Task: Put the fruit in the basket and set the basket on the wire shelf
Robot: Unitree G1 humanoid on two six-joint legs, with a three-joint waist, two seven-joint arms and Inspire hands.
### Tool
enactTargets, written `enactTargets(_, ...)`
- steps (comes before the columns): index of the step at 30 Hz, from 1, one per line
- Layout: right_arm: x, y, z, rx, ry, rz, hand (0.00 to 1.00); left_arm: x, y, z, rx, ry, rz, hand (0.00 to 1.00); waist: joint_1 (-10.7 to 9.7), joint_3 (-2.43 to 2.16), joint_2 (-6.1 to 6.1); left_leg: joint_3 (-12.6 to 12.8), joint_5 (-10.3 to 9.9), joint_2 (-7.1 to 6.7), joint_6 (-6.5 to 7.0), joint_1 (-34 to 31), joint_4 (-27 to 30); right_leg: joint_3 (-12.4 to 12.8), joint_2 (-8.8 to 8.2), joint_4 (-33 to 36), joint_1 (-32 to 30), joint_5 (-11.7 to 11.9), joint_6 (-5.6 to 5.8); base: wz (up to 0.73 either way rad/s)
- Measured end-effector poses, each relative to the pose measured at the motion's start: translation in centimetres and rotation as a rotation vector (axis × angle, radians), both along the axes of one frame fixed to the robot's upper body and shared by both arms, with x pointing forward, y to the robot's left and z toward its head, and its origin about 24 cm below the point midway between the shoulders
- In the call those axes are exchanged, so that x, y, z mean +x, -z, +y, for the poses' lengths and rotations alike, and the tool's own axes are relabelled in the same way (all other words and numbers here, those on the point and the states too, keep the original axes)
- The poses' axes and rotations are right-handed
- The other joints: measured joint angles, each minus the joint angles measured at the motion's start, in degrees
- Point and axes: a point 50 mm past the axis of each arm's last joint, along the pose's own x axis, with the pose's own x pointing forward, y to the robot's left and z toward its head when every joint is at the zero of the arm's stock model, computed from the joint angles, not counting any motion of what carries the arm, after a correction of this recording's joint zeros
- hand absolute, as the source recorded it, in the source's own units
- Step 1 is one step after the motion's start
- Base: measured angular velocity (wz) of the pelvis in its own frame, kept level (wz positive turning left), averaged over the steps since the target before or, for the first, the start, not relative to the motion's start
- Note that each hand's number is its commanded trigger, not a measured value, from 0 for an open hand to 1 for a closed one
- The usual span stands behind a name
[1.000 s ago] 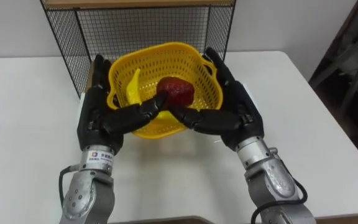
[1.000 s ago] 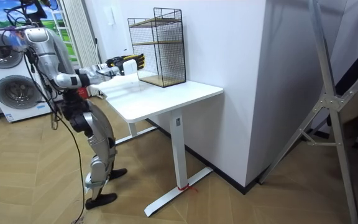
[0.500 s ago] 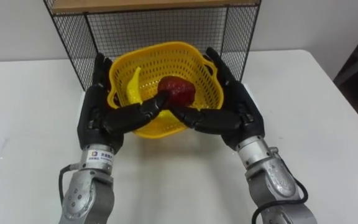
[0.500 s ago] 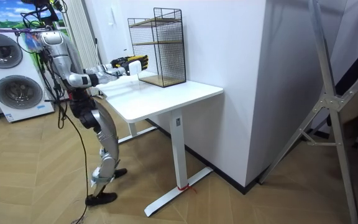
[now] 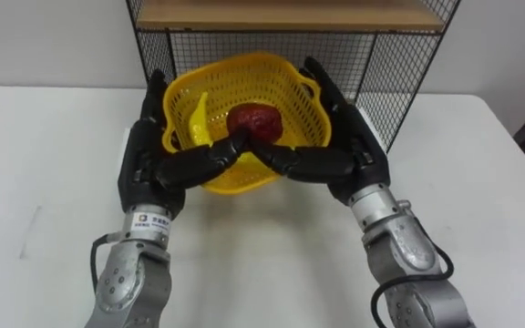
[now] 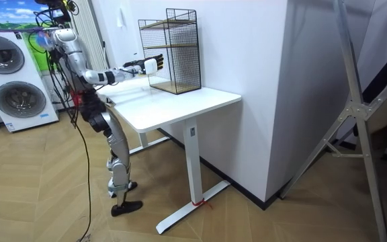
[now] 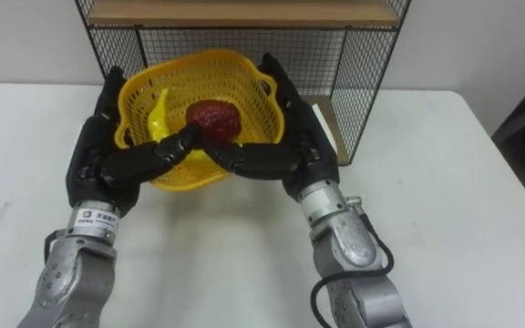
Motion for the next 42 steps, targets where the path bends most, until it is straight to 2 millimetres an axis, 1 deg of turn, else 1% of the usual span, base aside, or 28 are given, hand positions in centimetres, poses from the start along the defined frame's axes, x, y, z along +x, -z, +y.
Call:
enactTargets(3, 0.1, 0.2, -0.2, 0.003, 0.012, 0.009, 0.0, 0.4, -0.2, -0.2, 0.006, 0.013, 0.004, 0.0, -0.3, 0.0, 0.01, -0.01, 0.03, 0.12, -0.01, 0.33, -0.92, -0.02, 0.36, -1.94, 0.82, 0.44, 0.09, 0.0)
enactTargets(5, 0.2, 0.2, -0.3, -0.001, 0.016, 0.019, 0.0, 0.4, -0.1, -0.2, 0.031, 0.018, 0.012, 0.0, -1.16, 0.03, 0.05, 0.02, 0.04, 0.12, -0.02, 0.84, -1.54, 0.01, 0.38, -2.34, 1.17, 0.5, 0.11, 0.0)
enactTargets(6, 0.2, 0.3, -0.3, -0.005, 0.022, 0.03, 0.0, 0.5, 0.0, -0.3, 0.043, 0.022, 0.02, 0.0, -1.27, 0.07, 0.13, 0.11, 0.04, 0.11, -0.03, 1.44, -2.09, 0.06, 0.45, -3.03, 1.84, 0.51, 0.13, -0.04)
enactTargets(8, 0.2, 0.4, -0.4, -0.01, 0.036, 0.036, 0.0, 1.0, 0.3, -0.4, 0.053, 0.029, 0.035, 0.0, -1.48, 0.21, 0.36, 0.26, 0.06, 0.11, -0.06, 2.29, -2.96, 0.29, 0.63, -4.26, 2.79, 0.66, 0.19, -0.06)
enactTargets(10, 0.4, 0.3, -0.5, -0.012, 0.049, 0.043, 0.0, 1.5, 0.2, -0.6, 0.06, 0.039, 0.038, 0.0, -1.45, 0.36, 0.58, 0.76, 0.08, 0.26, -0.11, 2.65, -3.35, 0.69, 0.8, -4.58, 2.96, 0.75, 0.17, -0.13)
enactTargets(12, 0.7, 0.0, -0.5, -0.015, 0.059, 0.045, 0.0, 1.9, 0.0, -0.7, 0.065, 0.044, 0.035, 0.0, -1.41, 0.64, 1.07, 1.5, 0.06, 0.65, -0.14, 3.18, -3.92, 1.69, 1.3, -5.65, 3.32, 1.37, 0.11, -0.2)
enactTargets(14, 1.0, -0.3, -0.6, -0.014, 0.075, 0.038, 0.0, 2.3, -0.3, -0.9, 0.07, 0.054, 0.033, 0.0, -1.73, 0.67, 1.24, 2.13, 0.17, 0.72, -0.3, 3.82, -4.88, 1.96, 1.41, -6.5, 3.66, 1.58, 0.06, -0.15)
enactTargets(16, 1.0, -0.2, -0.6, -0.017, 0.078, 0.051, 0.0, 2.4, -0.2, -0.8, 0.079, 0.055, 0.041, 0.0, -1.76, 0.66, 1.26, 2.85, 0.21, 0.84, -0.36, 4.62, -5.48, 2.66, 1.56, -7.09, 4.13, 1.64, 0.04, -0.19)
enactTargets(21, 1.1, 0.2, -0.7, -0.048, 0.105, 0.081, 0.0, 3.2, 0.3, -1.1, 0.133, 0.072, 0.085, 0.0, -2.54, 0.63, 1.65, 3.17, 0.22, 0.91, -0.4, 5.16, -6.02, 3.12, 1.77, -8.29, 4.64, 2.03, 0.07, -0.05)
enactTargets(24, 1.1, 0.9, -0.8, -0.058, 0.125, 0.115, 0.0, 3.8, 0.7, -1.2, 0.181, 0.083, 0.117, 0.0, -2.57, 0.46, 1.97, 3.3, 0.22, 0.89, -0.39, 5.15, -6.33, 3.19, 1.78, -8.89, 4.69, 2.19, 0.12, -0.01)
enactTargets(27, 1.6, 1.4, -0.8, -0.071, 0.135, 0.154, 0.0, 4.4, 1.3, -1.2, 0.204, 0.089, 0.157, 0.0, -2.44, 0.42, 2.16, 3.65, 0.34, 0.89, -0.49, 5.51, -6.68, 3.39, 1.73, -9.12, 4.8, 2.23, 0.13, -0.06)
enactTargets(30, 1.9, 1.6, -0.6, -0.08, 0.133, 0.173, 0.0, 4.4, 1.8, -1.0, 0.208, 0.086, 0.192, 0.0, -2.43, 0.42, 2.17, 4.19, 0.52, 0.9, -0.59, 6.87, -7.6, 3.96, 1.76, -9.37, 5.63, 2.23, 0.13, -0.11)
enactTargets(32, 2.7, 1.6, -0.3, -0.093, 0.125, 0.189, 0.0, 4.7, 1.9, -0.9, 0.195, 0.069, 0.218, 0.0, -2.53, 0.41, 2.18, 4.39, 0.57, 0.95, -0.66, 7.17, -7.74, 4.62, 1.91, -9.56, 5.84, 2.26, 0.08, -0.07)
enactTargets(34, 3.1, 1.4, -0.2, -0.096, 0.128, 0.194, 0.0, 5.1, 1.7, -0.9, 0.188, 0.059, 0.226, 0.0, -2.48, 0.41, 2.19, 4.41, 0.65, 1.06, -0.78, 7.29, -7.77, 4.62, 2.05, -10.16, 6.24, 2.59, 0.01, 0.0)
enactTargets(36, 3.8, 1.4, -0.2, -0.08, 0.13, 0.215, 0.0, 5.9, 1.6, -0.7, 0.175, 0.051, 0.245, 0.0, -2.44, 0.41, 2.19, 4.41, 0.7, 1.07, -0.84, 8.03, -8.04, 4.71, 2.1, -10.12, 6.76, 2.61, -0.01, 0.0)
enactTargets(38, 5.0, 1.1, 0.2, -0.07, 0.123, 0.24, 0.0, 7.3, 1.3, -0.6, 0.173, 0.036, 0.269, 0.0, -2.49, 0.4, 2.2, 4.43, 0.77, 1.15, -0.9, 8.36, -8.02, 4.71, 2.18, -10.1, 7.09, 2.71, -0.14, 0.0)
enactTargets(42, 5.8, 0.5, 0.2, -0.065, 0.123, 0.238, 0.0, 8.1, 1.0, -0.4, 0.173, 0.022, 0.281, 0.0, -2.45, 0.4, 2.22, 4.6, 0.81, 1.32, -0.96, 8.76, -8.03, 4.71, 2.29, -10.1, 7.43, 2.85, -0.25, 0.0)
